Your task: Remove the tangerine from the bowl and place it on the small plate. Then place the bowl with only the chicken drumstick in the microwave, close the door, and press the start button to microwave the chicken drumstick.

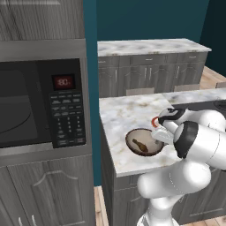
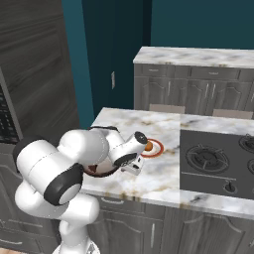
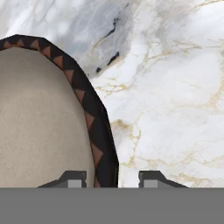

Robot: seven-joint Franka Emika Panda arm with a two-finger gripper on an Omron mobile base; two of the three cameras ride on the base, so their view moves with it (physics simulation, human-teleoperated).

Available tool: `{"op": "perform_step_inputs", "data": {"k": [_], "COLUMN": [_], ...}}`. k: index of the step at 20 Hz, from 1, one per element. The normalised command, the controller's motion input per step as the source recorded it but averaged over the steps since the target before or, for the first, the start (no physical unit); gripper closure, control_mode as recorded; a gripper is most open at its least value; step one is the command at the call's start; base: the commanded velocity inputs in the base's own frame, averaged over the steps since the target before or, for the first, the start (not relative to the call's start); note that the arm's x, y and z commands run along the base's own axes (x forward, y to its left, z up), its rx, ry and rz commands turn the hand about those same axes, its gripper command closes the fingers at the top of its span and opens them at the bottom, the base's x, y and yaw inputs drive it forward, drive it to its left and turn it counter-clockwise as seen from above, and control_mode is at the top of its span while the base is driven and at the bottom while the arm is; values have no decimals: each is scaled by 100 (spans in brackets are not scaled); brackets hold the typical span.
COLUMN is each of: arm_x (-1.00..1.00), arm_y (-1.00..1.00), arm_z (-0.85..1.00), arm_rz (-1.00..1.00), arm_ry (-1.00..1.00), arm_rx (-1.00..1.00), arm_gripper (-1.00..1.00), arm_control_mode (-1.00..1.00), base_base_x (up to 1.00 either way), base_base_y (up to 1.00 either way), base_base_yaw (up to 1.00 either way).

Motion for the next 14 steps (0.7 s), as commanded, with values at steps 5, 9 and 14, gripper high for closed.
{"op": "perform_step_inputs", "data": {"k": [5,9,14], "arm_x": [-25,-31,-40], "arm_y": [0,6,-3], "arm_z": [1,43,83], "arm_rz": [0,0,-1], "arm_ry": [-6,-13,-19], "arm_rx": [1,0,0], "arm_gripper": [100,100,100], "arm_control_mode": [-100,-100,-100], "base_base_x": [0,0,0], "base_base_y": [0,0,0], "base_base_yaw": [0,0,0]}}
